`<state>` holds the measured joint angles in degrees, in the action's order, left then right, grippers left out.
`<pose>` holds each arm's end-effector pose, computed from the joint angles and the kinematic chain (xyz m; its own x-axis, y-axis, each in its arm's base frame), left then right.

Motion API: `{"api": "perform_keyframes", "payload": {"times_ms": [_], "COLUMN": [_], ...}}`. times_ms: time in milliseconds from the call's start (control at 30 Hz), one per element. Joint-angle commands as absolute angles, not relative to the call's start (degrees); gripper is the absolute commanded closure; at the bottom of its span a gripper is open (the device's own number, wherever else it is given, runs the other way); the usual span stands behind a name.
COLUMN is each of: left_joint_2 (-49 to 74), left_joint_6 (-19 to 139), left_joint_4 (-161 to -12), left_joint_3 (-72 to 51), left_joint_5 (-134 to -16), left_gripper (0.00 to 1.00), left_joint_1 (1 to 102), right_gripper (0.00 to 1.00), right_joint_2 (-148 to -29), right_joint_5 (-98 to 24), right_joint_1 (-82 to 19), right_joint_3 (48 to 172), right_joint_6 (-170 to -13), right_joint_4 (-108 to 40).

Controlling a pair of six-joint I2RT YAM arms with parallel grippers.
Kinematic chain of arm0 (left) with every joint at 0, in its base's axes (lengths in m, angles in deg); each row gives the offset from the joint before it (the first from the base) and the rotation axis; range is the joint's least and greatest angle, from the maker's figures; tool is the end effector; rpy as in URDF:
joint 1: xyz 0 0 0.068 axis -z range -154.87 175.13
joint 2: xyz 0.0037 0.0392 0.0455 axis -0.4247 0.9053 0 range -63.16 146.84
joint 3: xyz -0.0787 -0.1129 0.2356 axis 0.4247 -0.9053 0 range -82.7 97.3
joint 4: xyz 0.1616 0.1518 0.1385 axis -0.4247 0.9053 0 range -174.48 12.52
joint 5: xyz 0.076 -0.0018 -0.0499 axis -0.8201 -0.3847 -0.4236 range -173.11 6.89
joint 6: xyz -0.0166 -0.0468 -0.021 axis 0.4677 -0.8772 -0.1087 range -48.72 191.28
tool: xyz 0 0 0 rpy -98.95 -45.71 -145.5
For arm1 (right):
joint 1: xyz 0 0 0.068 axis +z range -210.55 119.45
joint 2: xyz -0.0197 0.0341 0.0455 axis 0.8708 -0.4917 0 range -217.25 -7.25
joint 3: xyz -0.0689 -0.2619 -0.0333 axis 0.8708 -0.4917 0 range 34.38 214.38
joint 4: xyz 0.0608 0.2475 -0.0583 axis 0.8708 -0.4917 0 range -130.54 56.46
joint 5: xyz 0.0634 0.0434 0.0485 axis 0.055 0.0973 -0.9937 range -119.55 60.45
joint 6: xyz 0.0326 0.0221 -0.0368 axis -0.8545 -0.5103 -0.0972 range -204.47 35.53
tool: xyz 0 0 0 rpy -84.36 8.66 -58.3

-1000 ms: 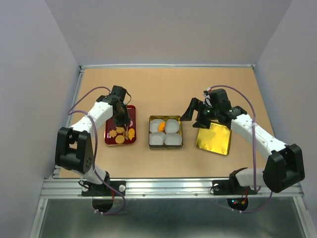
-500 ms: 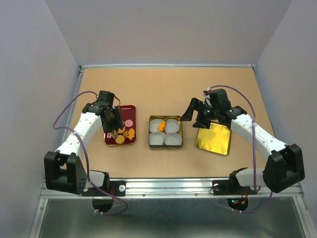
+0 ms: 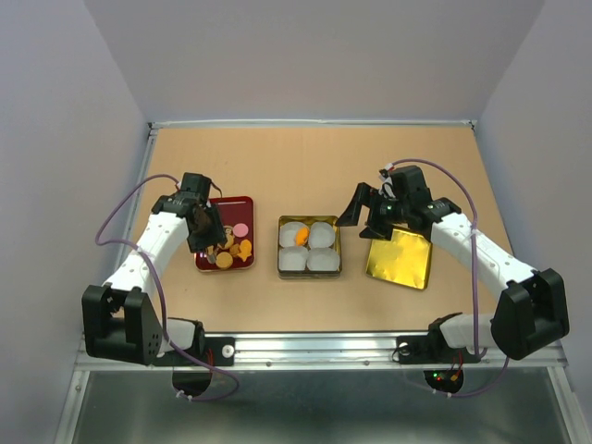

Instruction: Pack the cookies

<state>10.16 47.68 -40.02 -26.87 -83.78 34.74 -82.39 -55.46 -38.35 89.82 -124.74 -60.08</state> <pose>0.2440 -0.0409 0.2533 -0.8620 -0.2601 -0.4351 -0.2004 0.9632 -0.1789 0.2501 0.1189 0.2661 -0.9107 0.2563 -0.3238 -0.0407 0.7247 0.6879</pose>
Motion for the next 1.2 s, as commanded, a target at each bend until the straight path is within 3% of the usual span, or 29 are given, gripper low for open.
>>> {"api": "perform_keyframes", "payload": {"times_ms": [0, 567, 1033, 1133, 1167], "left_joint_2": [9.26, 12.69, 16.12, 16.82, 17.17], "left_joint_6": [48.16, 49.31, 50.45, 50.80, 50.80], "left_joint_4": [-38.87, -43.08, -44.84, -45.28, -45.20], "left_joint_3": [-25.14, -27.77, -26.45, -25.76, -25.06], "left_joint_5": [-85.49, -81.09, -84.34, -84.52, -84.43], "left_gripper": [0.45, 0.48, 0.48, 0.57, 0.65], "left_joint_1": [33.40, 32.96, 32.87, 32.87, 32.87], "right_gripper": [0.00, 0.00, 0.00, 0.00, 0.00], "right_joint_2": [-80.64, -81.35, -81.17, -81.35, -81.35], "right_joint_5": [-55.65, -55.30, -55.21, -55.30, -55.39], "right_joint_1": [-38.14, -38.14, -38.14, -38.14, -38.14], "right_joint_3": [89.92, 90.01, 89.83, 89.92, 90.10], "right_joint_6": [-123.94, -123.93, -124.20, -124.20, -124.29], "right_joint_4": [-58.15, -58.06, -58.06, -58.06, -58.06]}}
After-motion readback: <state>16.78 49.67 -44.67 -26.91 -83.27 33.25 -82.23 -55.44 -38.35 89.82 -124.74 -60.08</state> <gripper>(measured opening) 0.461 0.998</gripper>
